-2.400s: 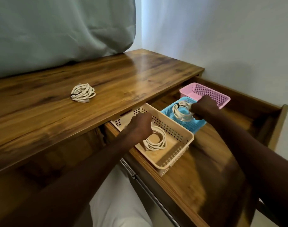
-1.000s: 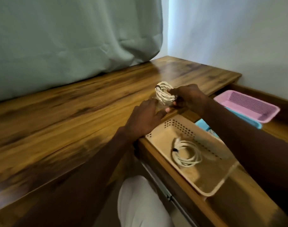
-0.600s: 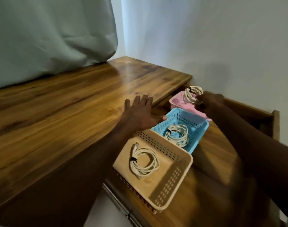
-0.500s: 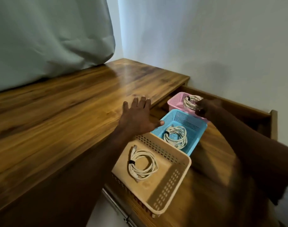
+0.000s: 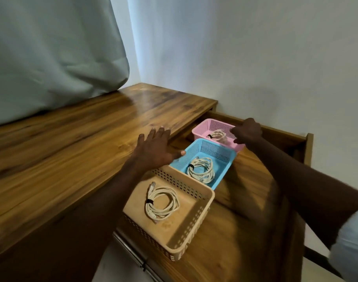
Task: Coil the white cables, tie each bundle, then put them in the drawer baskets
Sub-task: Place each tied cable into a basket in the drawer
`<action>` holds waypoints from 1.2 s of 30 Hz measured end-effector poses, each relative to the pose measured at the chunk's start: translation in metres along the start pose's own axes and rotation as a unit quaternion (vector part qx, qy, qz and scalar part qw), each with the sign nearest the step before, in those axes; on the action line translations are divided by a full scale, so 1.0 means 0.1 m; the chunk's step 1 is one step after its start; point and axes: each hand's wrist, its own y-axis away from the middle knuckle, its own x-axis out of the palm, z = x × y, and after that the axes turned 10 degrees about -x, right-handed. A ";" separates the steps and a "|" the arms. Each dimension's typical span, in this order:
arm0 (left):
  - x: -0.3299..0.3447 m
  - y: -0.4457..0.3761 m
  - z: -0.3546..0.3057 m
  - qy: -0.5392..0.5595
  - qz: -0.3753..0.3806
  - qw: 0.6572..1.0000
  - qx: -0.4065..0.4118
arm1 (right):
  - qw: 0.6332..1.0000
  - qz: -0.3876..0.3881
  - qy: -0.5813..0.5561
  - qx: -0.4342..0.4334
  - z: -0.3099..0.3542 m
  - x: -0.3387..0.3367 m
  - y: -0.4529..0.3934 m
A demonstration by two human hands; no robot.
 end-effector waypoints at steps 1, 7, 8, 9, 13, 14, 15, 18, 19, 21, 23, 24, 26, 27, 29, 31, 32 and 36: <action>-0.05 0.05 -0.02 0.021 -0.001 1.000 -0.009 | 0.999 -0.007 -0.007 -0.038 0.00 -0.11 0.11; -0.04 1.12 -1.06 0.054 -0.056 0.992 0.095 | 0.969 -0.069 -0.081 -0.222 -0.40 -0.86 1.09; -0.04 1.32 -1.30 0.078 -0.032 0.991 0.108 | 0.966 -0.076 -0.102 -0.227 -0.51 -0.90 1.21; -0.03 1.49 -1.53 0.102 0.000 0.988 0.115 | 0.962 -0.078 -0.129 -0.229 -0.61 -0.90 1.30; 0.03 1.90 -2.15 0.116 0.110 0.980 0.121 | 0.948 -0.103 -0.208 -0.216 -0.85 -0.77 1.47; 0.06 1.95 -2.19 0.109 0.124 0.979 0.117 | 0.944 -0.117 -0.224 -0.210 -0.84 -0.76 1.47; 0.08 1.98 -2.21 0.099 0.126 0.981 0.112 | 0.940 -0.129 -0.240 -0.205 -0.84 -0.76 1.46; 0.16 1.96 -2.15 0.076 0.097 0.989 0.086 | 0.933 -0.146 -0.265 -0.195 -0.87 -0.70 1.39; 0.16 1.94 -2.12 0.076 0.096 0.989 0.079 | 0.932 -0.150 -0.269 -0.192 -0.86 -0.67 1.38; 0.16 1.91 -2.05 0.082 0.097 0.989 0.074 | 0.929 -0.160 -0.273 -0.191 -0.79 -0.60 1.36; 0.14 1.86 -1.96 0.085 0.091 0.990 0.066 | 0.927 -0.166 -0.272 -0.197 -0.69 -0.50 1.32; 0.13 1.83 -1.91 0.081 0.080 0.992 0.062 | 0.927 -0.167 -0.268 -0.201 -0.64 -0.45 1.29; 0.10 1.75 -1.76 0.064 0.049 0.995 0.052 | 0.926 -0.167 -0.262 -0.212 -0.51 -0.32 1.23; 0.09 1.70 -1.68 0.054 0.033 0.997 0.046 | 0.925 -0.168 -0.263 -0.216 -0.43 -0.24 1.19; 0.07 1.60 -1.52 0.035 0.008 0.999 0.027 | 0.925 -0.170 -0.263 -0.217 -0.30 -0.08 1.09; 0.04 1.50 -1.32 0.017 -0.007 1.000 0.003 | 0.922 -0.171 -0.266 -0.224 -0.14 0.09 1.00; 0.02 1.44 -1.20 0.009 -0.014 1.000 -0.008 | 0.920 -0.170 -0.266 -0.233 -0.04 0.18 0.95; -0.06 1.23 -0.80 -0.018 -0.045 0.997 -0.056 | 0.909 -0.132 -0.276 -0.284 0.33 0.50 0.80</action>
